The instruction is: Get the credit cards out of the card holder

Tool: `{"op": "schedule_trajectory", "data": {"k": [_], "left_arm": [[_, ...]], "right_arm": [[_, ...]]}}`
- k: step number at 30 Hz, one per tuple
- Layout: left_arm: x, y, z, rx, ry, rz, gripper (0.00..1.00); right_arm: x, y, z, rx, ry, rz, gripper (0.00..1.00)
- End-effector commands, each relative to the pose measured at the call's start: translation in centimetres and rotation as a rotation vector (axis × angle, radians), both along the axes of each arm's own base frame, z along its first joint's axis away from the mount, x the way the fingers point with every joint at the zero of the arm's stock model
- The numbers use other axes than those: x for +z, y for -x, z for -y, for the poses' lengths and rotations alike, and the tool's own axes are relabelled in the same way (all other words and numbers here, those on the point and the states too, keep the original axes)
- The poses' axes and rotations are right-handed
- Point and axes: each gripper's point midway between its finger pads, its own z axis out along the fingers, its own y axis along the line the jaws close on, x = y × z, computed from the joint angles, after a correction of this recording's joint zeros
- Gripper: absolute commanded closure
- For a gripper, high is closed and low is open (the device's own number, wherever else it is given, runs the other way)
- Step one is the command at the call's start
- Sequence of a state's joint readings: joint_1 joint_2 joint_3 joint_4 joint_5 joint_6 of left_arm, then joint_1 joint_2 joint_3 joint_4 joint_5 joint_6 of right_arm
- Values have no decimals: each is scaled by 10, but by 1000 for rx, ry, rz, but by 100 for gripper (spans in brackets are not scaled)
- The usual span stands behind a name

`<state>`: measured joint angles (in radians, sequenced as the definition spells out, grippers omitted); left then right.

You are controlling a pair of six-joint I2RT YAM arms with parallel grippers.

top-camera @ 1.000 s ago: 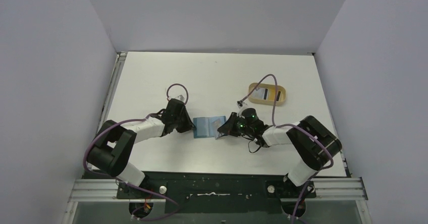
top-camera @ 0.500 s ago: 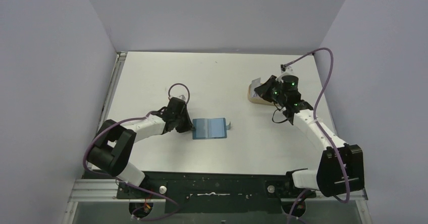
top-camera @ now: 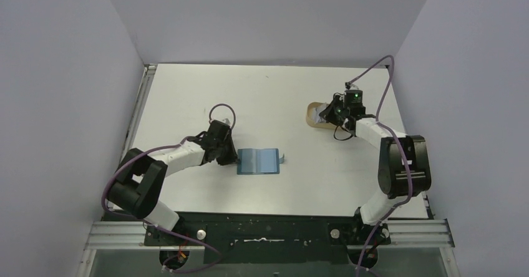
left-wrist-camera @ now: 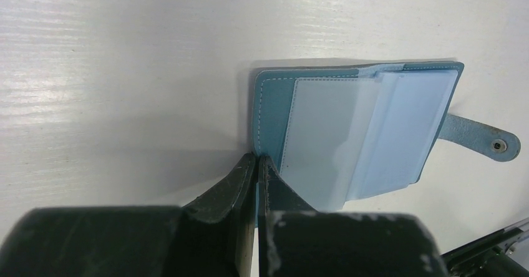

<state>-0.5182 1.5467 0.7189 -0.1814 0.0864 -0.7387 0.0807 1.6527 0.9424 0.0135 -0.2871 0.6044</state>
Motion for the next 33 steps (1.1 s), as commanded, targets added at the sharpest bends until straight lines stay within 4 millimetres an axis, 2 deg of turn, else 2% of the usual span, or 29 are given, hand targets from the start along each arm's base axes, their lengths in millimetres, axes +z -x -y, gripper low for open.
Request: {"op": "schedule_trajectory", "data": {"k": [1, 8, 14, 17, 20, 22, 26, 29, 33], "left_arm": [[-14, 26, -19, -20, -92, -74, 100], [-6, 27, -22, -20, -99, -67, 100], [-2, 27, -22, -21, -98, -63, 100], [6, 25, -21, -22, -94, -50, 100], [16, 20, -21, -21, -100, -28, 100], [22, 19, -21, -24, -100, -16, 100], [36, 16, -21, -24, -94, 7, 100], [49, 14, -20, -26, -85, 38, 100], [83, 8, -13, -42, -85, 97, 100]], "right_arm": [[24, -37, 8, -5, 21, 140, 100], [5, -44, 12, -16, 2, 120, 100], [1, -47, 10, 2, -11, 104, 100], [6, -48, 8, 25, -3, 102, 76], [22, -49, 11, 31, 25, 122, 65], [37, -51, 15, 29, 52, 144, 61], [65, -49, 24, 16, 127, 168, 41], [88, -43, 25, -2, 173, 212, 29], [122, -24, 14, -6, 234, 298, 23]]}}
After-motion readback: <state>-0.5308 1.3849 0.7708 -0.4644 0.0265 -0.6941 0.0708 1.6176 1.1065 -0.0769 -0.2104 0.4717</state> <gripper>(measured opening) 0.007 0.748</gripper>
